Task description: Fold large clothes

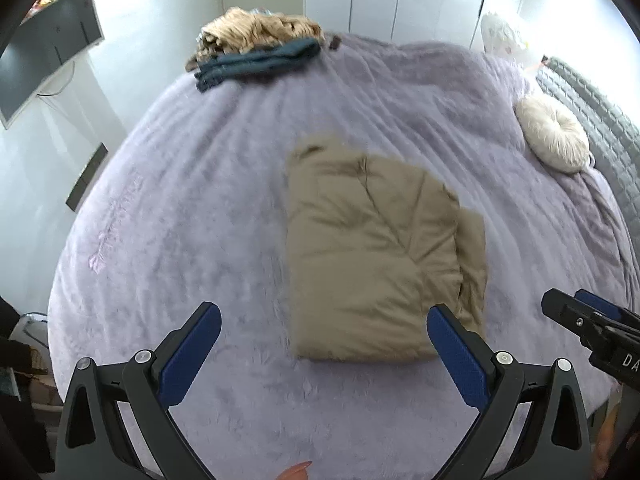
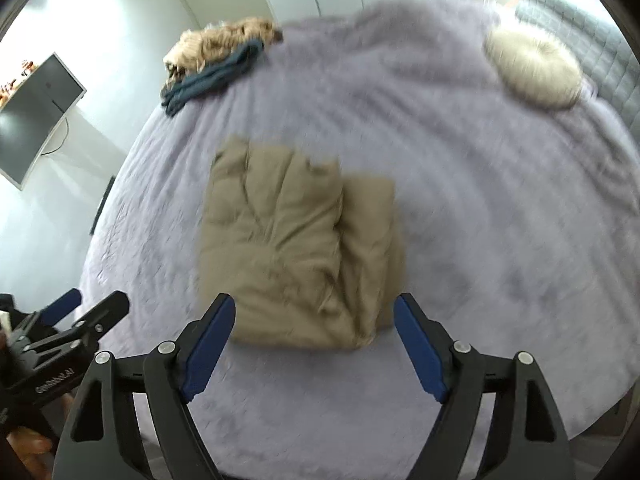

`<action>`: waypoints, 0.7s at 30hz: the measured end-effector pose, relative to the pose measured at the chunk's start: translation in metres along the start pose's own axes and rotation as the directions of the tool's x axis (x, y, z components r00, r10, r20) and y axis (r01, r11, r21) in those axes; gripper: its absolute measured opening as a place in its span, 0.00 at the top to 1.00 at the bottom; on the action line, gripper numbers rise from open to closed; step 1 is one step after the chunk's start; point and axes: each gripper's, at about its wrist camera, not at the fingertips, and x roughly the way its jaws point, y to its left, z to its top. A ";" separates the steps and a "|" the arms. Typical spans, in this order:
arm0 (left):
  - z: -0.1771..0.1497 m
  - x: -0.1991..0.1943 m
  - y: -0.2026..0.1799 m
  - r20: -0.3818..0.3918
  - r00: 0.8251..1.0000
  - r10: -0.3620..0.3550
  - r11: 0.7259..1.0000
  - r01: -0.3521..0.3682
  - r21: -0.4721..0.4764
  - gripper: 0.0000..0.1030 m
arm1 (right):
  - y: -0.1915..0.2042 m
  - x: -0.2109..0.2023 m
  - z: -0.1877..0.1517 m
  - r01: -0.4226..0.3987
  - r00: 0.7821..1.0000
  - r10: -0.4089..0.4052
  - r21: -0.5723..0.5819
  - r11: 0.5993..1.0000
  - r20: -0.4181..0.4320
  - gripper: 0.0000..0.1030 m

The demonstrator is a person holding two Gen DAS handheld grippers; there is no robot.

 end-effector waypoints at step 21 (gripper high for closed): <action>0.012 -0.021 0.003 0.096 0.990 0.105 0.994 -0.103 -0.034 0.00 | 0.012 -0.025 0.018 0.111 0.986 -0.108 -0.016 0.994 0.128 0.00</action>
